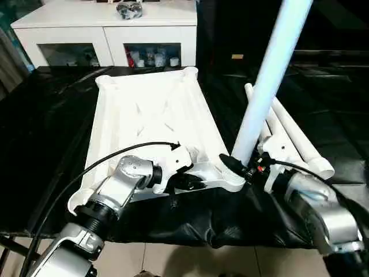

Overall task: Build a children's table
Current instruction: Insert table leg to table base

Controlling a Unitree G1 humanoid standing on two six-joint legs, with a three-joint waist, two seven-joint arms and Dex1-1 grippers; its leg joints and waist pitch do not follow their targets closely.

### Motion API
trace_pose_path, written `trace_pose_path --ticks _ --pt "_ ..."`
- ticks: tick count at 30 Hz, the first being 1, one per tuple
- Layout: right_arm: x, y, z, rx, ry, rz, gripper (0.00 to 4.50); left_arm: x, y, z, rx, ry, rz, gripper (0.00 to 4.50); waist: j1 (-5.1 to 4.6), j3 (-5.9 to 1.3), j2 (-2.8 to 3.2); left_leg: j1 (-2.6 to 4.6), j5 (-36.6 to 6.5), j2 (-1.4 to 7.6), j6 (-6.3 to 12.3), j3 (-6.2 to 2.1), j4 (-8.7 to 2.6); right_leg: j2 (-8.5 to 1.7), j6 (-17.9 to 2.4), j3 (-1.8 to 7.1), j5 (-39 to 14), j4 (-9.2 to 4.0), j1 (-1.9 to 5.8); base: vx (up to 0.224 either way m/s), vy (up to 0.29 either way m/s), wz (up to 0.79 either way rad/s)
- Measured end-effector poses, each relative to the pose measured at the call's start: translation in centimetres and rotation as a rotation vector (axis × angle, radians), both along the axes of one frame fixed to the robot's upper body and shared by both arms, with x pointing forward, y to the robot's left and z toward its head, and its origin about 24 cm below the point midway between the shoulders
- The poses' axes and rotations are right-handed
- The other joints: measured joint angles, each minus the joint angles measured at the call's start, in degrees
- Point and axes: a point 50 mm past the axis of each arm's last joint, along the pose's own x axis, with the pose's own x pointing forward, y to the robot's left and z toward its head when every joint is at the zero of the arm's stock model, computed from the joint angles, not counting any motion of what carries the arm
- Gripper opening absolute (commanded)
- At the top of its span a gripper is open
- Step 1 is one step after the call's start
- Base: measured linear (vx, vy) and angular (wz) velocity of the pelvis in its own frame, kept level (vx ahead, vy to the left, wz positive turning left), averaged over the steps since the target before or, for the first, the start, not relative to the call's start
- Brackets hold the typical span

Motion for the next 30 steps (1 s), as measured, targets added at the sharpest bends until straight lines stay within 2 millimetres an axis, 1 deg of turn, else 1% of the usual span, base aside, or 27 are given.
trace_pose_path --ticks 6,10,15,21,24,27,28,29,30 --pt "0.0 -0.4 0.0 0.026 -0.007 0.110 1.88 -0.2 0.4 0.1 -0.002 0.008 -0.030 0.00 0.03 -0.04 0.08 0.00 0.0 0.01 0.00 0.00 -0.10 0.00 0.0 -0.01 0.0 0.05 -0.03 0.000 0.000 0.00" --pt "-0.1 -0.4 0.0 0.034 -0.006 0.210 1.88 -0.5 1.1 0.3 -0.001 0.022 -0.059 0.00 0.07 0.00 0.03 0.00 0.0 0.03 -0.01 0.00 -0.26 0.04 0.0 -0.03 0.0 0.06 -0.07 0.000 0.000 0.00" --pt "-0.1 -0.4 0.0 0.025 -0.001 0.261 1.88 -0.6 1.3 0.4 0.002 0.025 -0.076 0.00 0.10 0.05 -0.05 0.01 0.0 0.03 -0.02 0.01 -0.40 0.05 -0.2 -0.02 0.1 0.05 -0.08 0.000 0.000 0.00" --pt "0.4 0.0 0.0 0.025 -0.006 0.340 1.88 -0.6 2.0 0.6 0.014 0.027 -0.079 0.00 0.11 0.17 -0.24 0.07 0.0 0.04 -0.03 0.02 -0.51 0.06 0.0 -0.02 0.0 0.05 -0.09 0.000 0.000 0.00" --pt "1.5 0.5 -0.2 0.039 -0.020 0.287 1.88 -0.2 2.1 0.6 0.011 0.024 -0.003 0.00 -0.23 0.24 -0.31 0.10 0.0 0.04 -0.03 0.04 -0.49 0.06 -0.1 -0.01 0.0 0.05 -0.13 0.000 0.000 0.00" --pt "3.3 1.0 -0.3 0.046 -0.033 0.151 1.88 0.4 1.6 0.7 0.003 0.012 0.126 0.00 -1.25 0.39 -0.38 0.08 0.0 0.02 -0.03 0.04 -0.42 0.05 -0.1 -0.01 0.1 0.03 -0.26 0.000 0.000 0.00" --pt "3.9 1.0 -0.3 0.050 -0.038 0.100 1.88 0.4 1.2 0.7 -0.007 0.013 0.166 0.00 -1.66 0.47 -0.37 0.06 0.0 0.02 -0.03 0.04 -0.42 0.05 -0.1 -0.01 0.1 -0.01 -0.31 0.000 0.000 0.00" --pt "4.3 1.0 -0.2 0.052 -0.040 0.062 1.88 0.4 0.8 0.7 -0.015 0.015 0.196 0.00 -1.79 0.51 -0.32 0.07 0.0 0.01 -0.03 0.04 -0.40 0.04 -0.1 -0.01 0.1 -0.02 -0.34 0.000 0.000 0.00" --pt "4.9 1.3 -0.2 0.061 -0.039 0.021 1.88 0.3 0.3 0.6 -0.028 0.016 0.243 0.00 -2.19 0.55 -0.27 0.08 0.0 0.01 -0.03 0.04 -0.40 0.04 -0.1 -0.01 0.1 -0.02 -0.35 0.000 0.000 0.00"
